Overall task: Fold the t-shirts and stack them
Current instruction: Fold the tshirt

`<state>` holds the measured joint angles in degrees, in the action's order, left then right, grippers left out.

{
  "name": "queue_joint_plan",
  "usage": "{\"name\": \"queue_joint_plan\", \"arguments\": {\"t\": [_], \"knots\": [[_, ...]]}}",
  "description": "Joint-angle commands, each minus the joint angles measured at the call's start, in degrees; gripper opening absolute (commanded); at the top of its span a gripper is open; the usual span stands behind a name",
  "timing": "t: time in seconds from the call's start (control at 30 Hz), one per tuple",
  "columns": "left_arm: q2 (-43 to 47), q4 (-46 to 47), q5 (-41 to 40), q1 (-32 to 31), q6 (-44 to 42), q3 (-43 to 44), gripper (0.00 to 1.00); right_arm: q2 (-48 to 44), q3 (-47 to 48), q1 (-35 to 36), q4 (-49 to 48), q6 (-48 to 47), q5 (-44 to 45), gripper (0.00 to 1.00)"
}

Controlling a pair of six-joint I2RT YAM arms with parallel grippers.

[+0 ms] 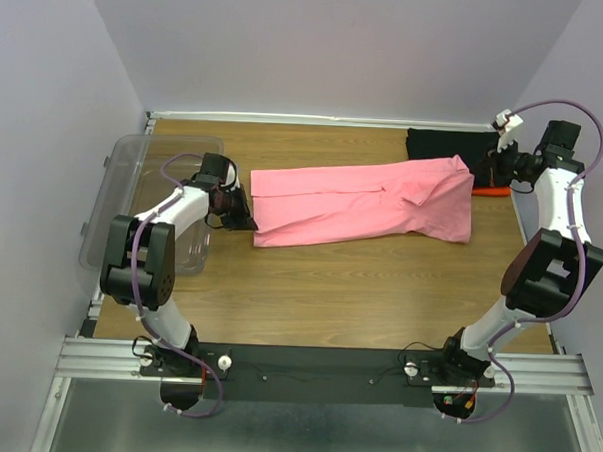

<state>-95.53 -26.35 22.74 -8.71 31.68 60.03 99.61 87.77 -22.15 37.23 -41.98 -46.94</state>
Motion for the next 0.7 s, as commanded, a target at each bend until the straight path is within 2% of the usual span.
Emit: {"name": "queue_joint_plan", "arguments": {"t": [0.0, 0.67], "knots": [[-1.68, -0.02, 1.16, 0.36, -1.27, 2.55, 0.0, 1.11, -0.84, -0.52, -1.11, 0.49, 1.32, 0.01], [-4.05, -0.63, -0.24, 0.36, -1.27, 5.8, 0.0, 2.08, -0.58, -0.52, -1.2, 0.75, 2.46, 0.01]]}}
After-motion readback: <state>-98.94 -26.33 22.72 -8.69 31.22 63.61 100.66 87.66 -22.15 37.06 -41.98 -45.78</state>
